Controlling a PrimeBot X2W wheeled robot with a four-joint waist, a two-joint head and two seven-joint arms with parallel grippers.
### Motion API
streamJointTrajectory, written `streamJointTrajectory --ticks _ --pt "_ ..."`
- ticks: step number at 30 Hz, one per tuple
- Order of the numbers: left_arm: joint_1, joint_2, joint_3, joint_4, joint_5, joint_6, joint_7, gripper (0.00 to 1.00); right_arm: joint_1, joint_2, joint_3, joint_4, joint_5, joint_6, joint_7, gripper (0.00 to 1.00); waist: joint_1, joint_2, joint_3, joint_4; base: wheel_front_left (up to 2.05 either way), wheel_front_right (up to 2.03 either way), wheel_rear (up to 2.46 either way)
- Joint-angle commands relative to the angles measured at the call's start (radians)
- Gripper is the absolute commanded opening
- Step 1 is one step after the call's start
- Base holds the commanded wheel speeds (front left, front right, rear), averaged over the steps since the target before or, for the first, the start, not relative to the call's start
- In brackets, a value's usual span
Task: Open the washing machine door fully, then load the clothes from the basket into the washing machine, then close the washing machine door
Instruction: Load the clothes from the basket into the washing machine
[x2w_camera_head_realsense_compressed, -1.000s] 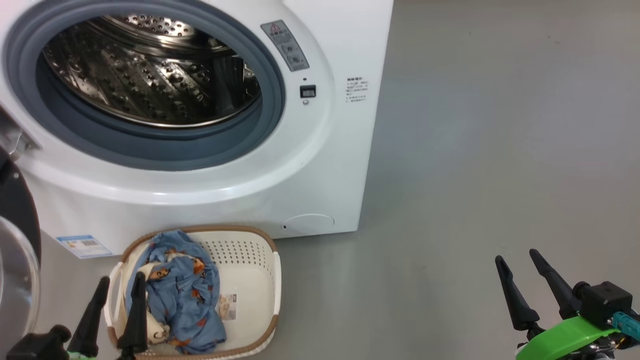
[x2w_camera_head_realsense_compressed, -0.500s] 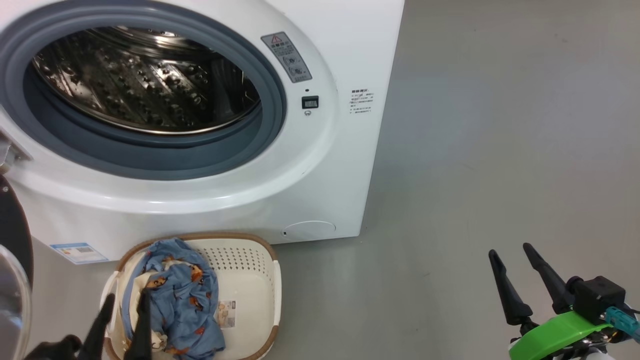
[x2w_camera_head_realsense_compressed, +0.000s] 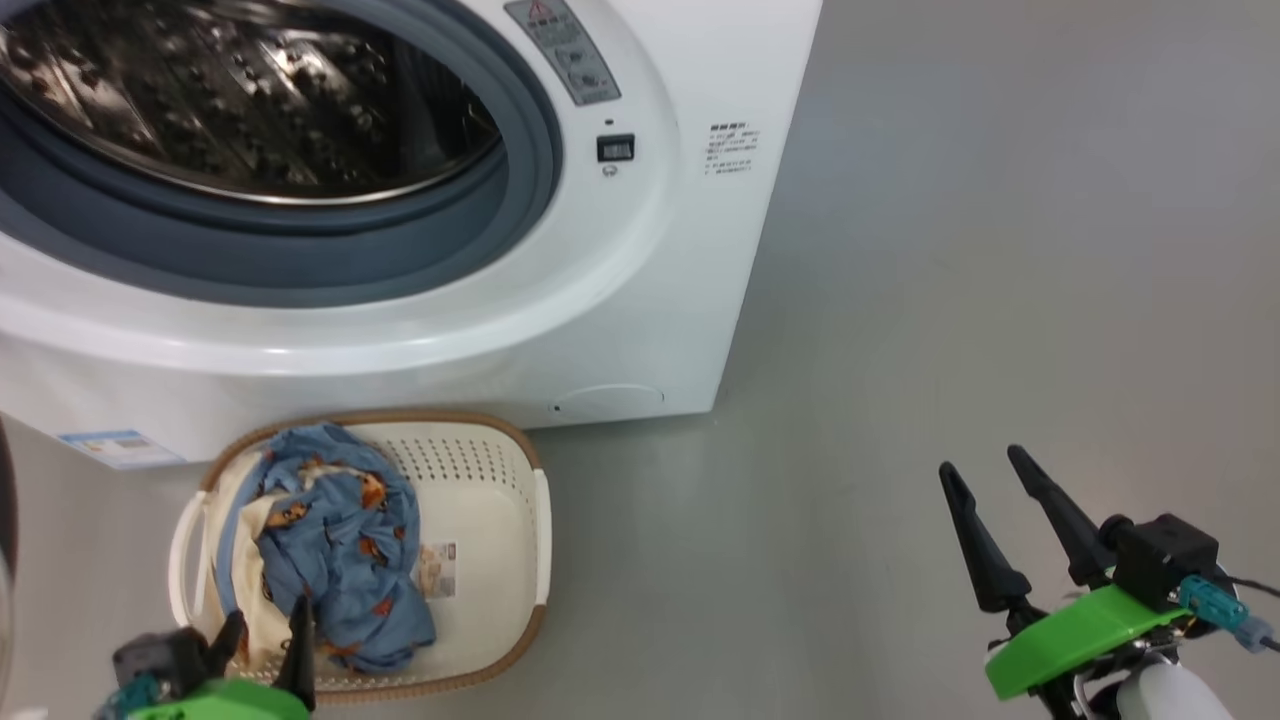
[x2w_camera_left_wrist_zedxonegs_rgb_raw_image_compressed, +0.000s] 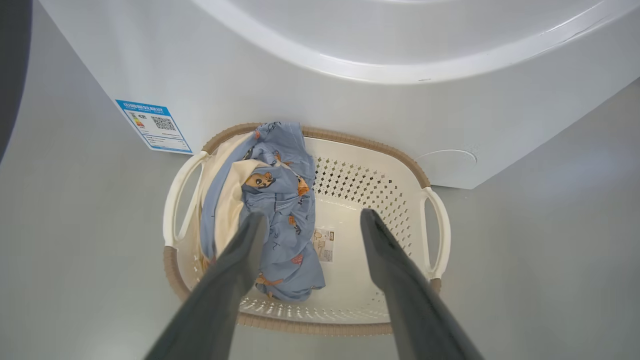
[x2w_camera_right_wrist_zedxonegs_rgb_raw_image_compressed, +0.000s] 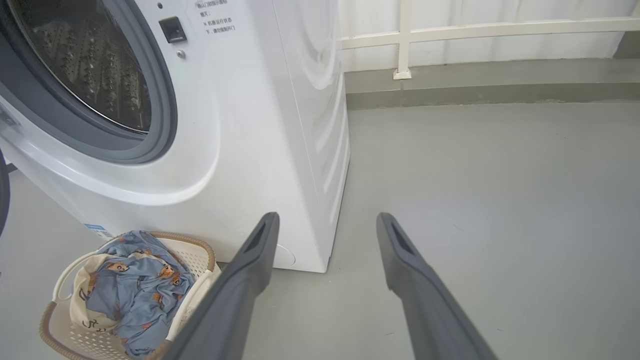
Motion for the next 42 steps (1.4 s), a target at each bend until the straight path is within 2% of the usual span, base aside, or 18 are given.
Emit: streamJointTrajectory --ticks 1,5,16,31,42 --pt "-0.071 0.026 0.033 0.057 0.012 0.014 -0.010 1.00 -0.032 -0.007 0.028 -0.025 -0.011 0.001 -0.012 1.00 0.0000 0.0000 0.066 -0.005 0.00 0.00 0.00" --pt "-0.178 0.029 0.028 0.189 0.030 0.020 -0.010 1.00 -0.063 -0.004 0.035 -0.031 -0.014 0.001 -0.012 1.00 0.0000 0.0000 0.121 -0.008 0.00 0.00 0.00" --pt "-0.375 0.044 0.022 0.411 0.041 0.055 -0.009 1.00 -0.126 0.008 0.046 -0.042 -0.024 0.001 -0.012 1.00 0.0000 0.0000 0.225 -0.013 0.00 0.00 0.00" --pt "-0.518 0.082 0.023 0.466 0.027 0.135 0.024 1.00 -0.192 0.016 0.046 -0.067 -0.036 0.001 -0.012 1.00 0.0000 0.0000 0.352 -0.019 0.00 0.00 0.00" --pt "-0.577 0.124 0.035 0.471 0.005 0.173 0.045 1.00 -0.225 0.020 0.050 -0.086 -0.042 0.001 -0.012 1.00 0.0000 0.0000 0.420 -0.033 0.00 0.00 0.00"
